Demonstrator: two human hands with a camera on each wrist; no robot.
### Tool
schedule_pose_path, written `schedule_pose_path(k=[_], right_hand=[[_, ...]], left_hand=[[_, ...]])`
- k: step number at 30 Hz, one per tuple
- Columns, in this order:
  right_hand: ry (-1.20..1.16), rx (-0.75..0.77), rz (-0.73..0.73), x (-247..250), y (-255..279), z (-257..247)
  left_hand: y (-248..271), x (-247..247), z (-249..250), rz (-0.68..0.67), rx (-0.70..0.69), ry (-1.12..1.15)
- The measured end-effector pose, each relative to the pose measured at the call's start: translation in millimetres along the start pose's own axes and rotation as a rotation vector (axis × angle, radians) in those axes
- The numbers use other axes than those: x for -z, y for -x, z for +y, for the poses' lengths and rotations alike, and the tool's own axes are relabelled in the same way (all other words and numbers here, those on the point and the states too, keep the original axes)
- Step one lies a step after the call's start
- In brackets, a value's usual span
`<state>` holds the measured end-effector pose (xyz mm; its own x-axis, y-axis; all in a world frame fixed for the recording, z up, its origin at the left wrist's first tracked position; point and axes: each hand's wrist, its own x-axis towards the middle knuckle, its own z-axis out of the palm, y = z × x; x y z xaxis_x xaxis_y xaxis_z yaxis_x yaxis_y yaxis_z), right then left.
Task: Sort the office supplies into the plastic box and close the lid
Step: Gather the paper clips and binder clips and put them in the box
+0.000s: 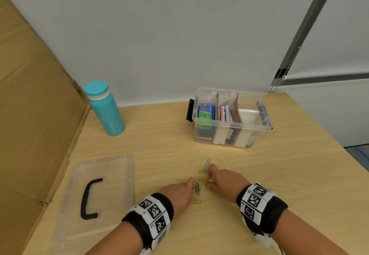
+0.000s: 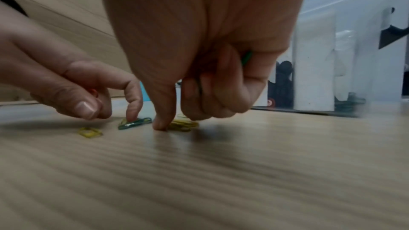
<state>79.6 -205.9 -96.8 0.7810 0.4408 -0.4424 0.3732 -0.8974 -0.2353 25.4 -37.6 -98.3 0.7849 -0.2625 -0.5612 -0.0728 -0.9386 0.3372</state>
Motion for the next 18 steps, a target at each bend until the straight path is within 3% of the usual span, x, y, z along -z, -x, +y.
schedule_pose_path(k=[4, 8, 14, 18], right_hand=[[0.224, 0.018, 0.019, -10.0, 2.2, -6.8], [0.295, -0.007, 0.012, -13.8, 2.6, -13.0], [0.235, -0.053, -0.015, -15.5, 3.6, -6.0], [0.132, -0.063, -0.018, -12.3, 10.7, 11.0]], left_hand=[[-5.1, -5.7, 2.4, -0.013, 0.033, -0.139], [-7.2, 0.2, 9.3, -0.031, 0.080, -0.241], [-6.8, 3.5, 7.8, -0.040, 0.122, -0.152], [-4.4, 9.7, 1.9, 0.068, 0.014, -0.022]])
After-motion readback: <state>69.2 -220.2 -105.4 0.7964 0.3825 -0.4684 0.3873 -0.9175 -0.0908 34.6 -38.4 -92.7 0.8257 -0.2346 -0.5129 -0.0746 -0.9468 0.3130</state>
